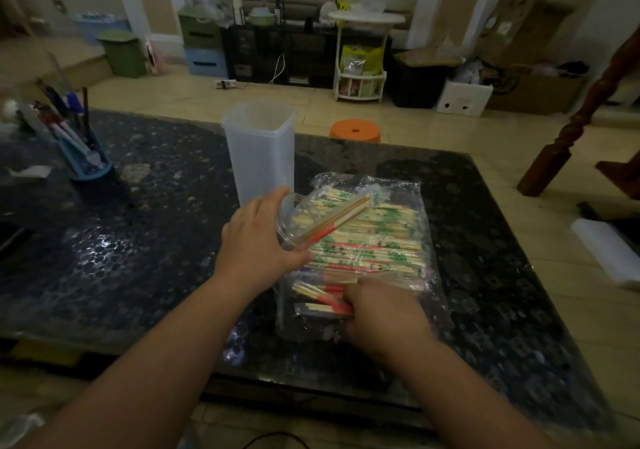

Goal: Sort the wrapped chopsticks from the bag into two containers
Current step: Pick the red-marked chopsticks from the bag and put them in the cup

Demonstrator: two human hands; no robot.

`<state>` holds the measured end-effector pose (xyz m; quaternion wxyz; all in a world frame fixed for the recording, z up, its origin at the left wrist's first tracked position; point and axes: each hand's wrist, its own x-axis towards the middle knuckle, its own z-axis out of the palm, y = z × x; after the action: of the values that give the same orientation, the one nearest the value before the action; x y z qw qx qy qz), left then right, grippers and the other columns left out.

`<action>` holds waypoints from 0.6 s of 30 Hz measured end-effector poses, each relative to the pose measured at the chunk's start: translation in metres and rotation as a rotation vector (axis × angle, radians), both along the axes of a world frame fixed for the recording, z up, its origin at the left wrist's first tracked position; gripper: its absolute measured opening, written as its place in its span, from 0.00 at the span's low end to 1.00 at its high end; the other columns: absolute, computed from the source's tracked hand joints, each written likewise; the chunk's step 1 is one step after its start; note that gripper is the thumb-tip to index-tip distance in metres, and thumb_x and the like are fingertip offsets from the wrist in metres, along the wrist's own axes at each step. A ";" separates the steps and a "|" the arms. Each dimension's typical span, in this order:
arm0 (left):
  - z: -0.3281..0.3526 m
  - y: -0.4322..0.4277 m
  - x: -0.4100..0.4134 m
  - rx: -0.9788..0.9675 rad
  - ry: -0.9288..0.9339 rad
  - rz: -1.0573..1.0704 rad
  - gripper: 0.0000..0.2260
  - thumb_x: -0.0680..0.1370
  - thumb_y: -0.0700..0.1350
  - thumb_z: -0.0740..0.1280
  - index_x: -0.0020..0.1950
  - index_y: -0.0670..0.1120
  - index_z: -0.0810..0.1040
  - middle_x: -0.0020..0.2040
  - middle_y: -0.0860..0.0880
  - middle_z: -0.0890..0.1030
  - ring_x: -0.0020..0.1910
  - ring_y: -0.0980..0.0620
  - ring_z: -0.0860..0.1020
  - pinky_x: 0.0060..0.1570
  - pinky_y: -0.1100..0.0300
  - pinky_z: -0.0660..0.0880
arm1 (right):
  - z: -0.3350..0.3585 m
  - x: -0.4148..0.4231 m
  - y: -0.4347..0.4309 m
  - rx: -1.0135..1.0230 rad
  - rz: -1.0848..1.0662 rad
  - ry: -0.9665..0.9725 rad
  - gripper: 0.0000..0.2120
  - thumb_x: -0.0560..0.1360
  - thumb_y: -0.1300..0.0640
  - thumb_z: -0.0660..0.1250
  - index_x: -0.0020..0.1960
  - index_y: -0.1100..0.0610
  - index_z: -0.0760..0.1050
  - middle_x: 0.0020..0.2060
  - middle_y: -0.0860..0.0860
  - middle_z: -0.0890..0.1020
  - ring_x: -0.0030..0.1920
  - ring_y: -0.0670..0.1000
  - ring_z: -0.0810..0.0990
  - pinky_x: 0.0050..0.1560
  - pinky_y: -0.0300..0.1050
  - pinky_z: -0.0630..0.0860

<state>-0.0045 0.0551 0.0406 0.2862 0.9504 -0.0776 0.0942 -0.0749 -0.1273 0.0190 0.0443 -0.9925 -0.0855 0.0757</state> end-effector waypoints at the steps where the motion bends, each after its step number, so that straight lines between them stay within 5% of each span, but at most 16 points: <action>1: 0.000 0.000 0.000 -0.002 0.003 0.003 0.47 0.64 0.59 0.80 0.78 0.56 0.60 0.71 0.49 0.69 0.70 0.45 0.67 0.68 0.45 0.66 | 0.012 -0.002 0.001 0.056 0.008 -0.017 0.08 0.76 0.49 0.64 0.54 0.49 0.75 0.50 0.50 0.78 0.50 0.55 0.78 0.43 0.46 0.71; 3: 0.001 0.000 0.001 -0.008 0.001 0.010 0.47 0.64 0.59 0.80 0.78 0.56 0.61 0.72 0.50 0.69 0.70 0.45 0.67 0.68 0.45 0.66 | 0.032 -0.005 0.001 0.203 -0.035 -0.060 0.04 0.76 0.48 0.64 0.47 0.48 0.73 0.43 0.47 0.78 0.45 0.52 0.78 0.41 0.45 0.72; 6: 0.001 0.001 0.000 -0.004 -0.012 0.010 0.46 0.65 0.58 0.80 0.78 0.55 0.61 0.72 0.50 0.69 0.70 0.44 0.67 0.68 0.45 0.66 | 0.046 -0.007 -0.007 0.511 -0.222 -0.172 0.11 0.77 0.52 0.65 0.38 0.51 0.69 0.32 0.47 0.77 0.33 0.46 0.76 0.32 0.43 0.70; 12: -0.005 0.002 0.001 0.061 -0.035 0.033 0.45 0.66 0.60 0.78 0.78 0.55 0.61 0.70 0.48 0.71 0.69 0.43 0.68 0.65 0.45 0.66 | 0.051 -0.001 -0.026 1.136 -0.562 -0.469 0.19 0.78 0.51 0.68 0.36 0.65 0.77 0.25 0.56 0.79 0.23 0.48 0.77 0.26 0.39 0.72; 18: -0.005 0.001 0.000 0.140 -0.036 0.040 0.45 0.67 0.60 0.77 0.78 0.56 0.59 0.70 0.48 0.70 0.68 0.43 0.67 0.66 0.46 0.64 | 0.058 -0.006 -0.027 1.499 -0.577 -0.581 0.14 0.79 0.52 0.66 0.37 0.58 0.78 0.26 0.50 0.77 0.26 0.48 0.76 0.30 0.44 0.76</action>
<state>-0.0043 0.0559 0.0357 0.2155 0.9676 -0.0702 0.1110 -0.0812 -0.1542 0.0770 0.6830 -0.6640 0.1353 -0.2725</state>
